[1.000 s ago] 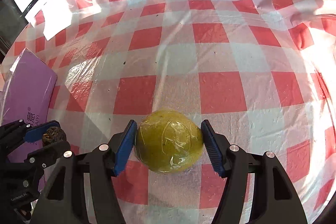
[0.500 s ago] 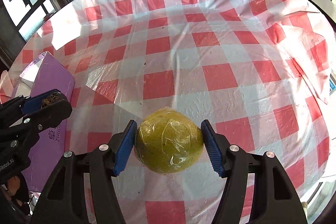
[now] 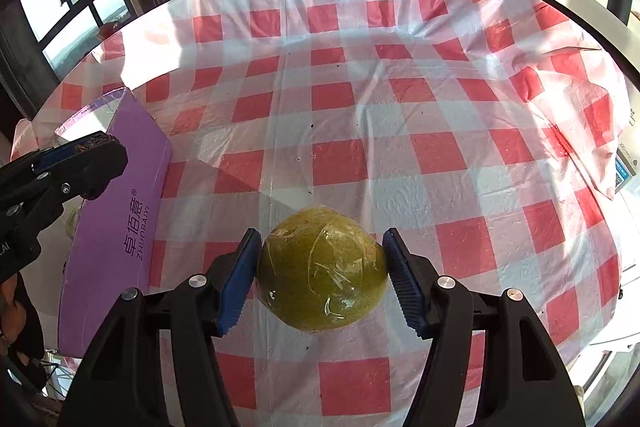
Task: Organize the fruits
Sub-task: 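Carry the mangosteen and pomelo half into the box and release both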
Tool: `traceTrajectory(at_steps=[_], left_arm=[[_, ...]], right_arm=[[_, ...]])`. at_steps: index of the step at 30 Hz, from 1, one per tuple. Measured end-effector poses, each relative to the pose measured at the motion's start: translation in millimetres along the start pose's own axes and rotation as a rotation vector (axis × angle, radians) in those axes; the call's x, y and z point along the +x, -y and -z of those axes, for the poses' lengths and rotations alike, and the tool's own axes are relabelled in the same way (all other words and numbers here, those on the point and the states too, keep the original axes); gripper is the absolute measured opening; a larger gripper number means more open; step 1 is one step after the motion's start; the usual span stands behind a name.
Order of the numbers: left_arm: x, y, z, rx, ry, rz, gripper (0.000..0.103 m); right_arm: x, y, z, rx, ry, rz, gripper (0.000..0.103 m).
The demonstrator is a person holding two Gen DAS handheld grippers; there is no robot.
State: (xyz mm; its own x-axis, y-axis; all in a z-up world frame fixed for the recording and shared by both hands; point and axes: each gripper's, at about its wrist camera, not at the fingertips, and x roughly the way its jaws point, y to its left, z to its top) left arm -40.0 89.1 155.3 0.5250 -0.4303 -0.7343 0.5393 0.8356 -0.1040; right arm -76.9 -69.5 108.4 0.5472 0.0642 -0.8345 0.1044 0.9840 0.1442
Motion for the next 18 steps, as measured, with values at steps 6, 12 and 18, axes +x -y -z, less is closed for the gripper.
traceTrajectory(at_steps=[6,12,18], left_arm=[[-19,-30,8,-0.04,0.029,-0.05,0.04],[-39,-66,24,-0.098,0.041,-0.117,0.04],[-54,-111,48,-0.202,0.024,-0.199,0.04]], right_arm=[[-5,-41,-14,-0.081,0.038,-0.053,0.062],[-4,-88,-21,-0.192,0.049,-0.116,0.062],[-4,-138,-24,-0.329,0.056,-0.182,0.062]])
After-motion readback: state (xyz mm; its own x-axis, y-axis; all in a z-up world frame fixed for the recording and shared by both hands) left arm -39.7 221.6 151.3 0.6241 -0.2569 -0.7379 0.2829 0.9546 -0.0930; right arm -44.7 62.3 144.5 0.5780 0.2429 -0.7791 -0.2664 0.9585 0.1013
